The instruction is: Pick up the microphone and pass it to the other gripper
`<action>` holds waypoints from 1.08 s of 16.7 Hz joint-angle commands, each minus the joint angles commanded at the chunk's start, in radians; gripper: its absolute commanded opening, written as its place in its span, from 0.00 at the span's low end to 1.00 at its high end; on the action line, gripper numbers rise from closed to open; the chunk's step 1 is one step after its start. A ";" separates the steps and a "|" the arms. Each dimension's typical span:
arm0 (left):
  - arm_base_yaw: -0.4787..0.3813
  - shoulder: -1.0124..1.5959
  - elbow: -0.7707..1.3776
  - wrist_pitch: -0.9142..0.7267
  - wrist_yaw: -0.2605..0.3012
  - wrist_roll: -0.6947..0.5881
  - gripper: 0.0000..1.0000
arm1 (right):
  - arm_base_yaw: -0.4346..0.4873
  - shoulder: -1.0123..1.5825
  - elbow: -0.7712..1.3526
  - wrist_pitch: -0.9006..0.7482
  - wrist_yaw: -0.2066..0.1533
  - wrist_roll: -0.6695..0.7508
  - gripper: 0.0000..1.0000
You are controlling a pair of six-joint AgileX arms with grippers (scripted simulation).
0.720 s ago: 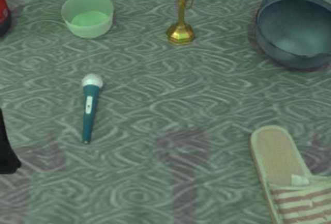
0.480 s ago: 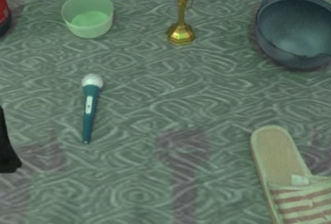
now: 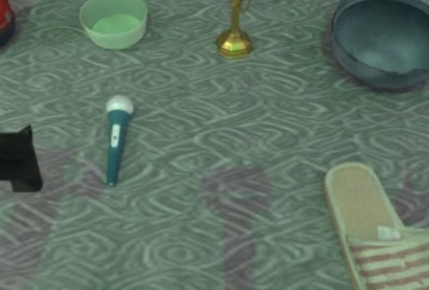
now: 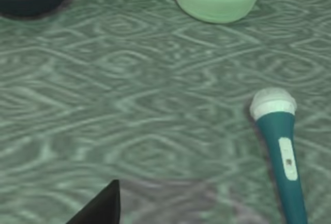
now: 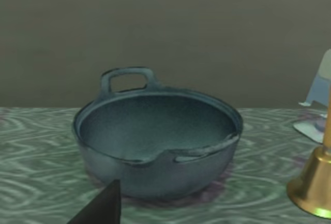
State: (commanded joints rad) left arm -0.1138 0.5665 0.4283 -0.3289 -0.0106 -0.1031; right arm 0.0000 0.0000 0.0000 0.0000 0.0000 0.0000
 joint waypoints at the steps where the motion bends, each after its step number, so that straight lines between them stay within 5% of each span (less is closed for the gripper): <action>1: -0.017 0.101 0.070 -0.048 -0.002 -0.016 1.00 | 0.000 0.000 0.000 0.000 0.000 0.000 1.00; 11: -0.182 1.041 0.722 -0.489 -0.012 -0.164 1.00 | 0.000 0.000 0.000 0.000 0.000 0.000 1.00; 18: -0.227 1.277 0.893 -0.627 -0.017 -0.207 1.00 | 0.000 0.000 0.000 0.000 0.000 0.000 1.00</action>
State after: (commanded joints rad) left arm -0.3408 1.8433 1.3209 -0.9562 -0.0277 -0.3104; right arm 0.0000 0.0000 0.0000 0.0000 0.0000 0.0000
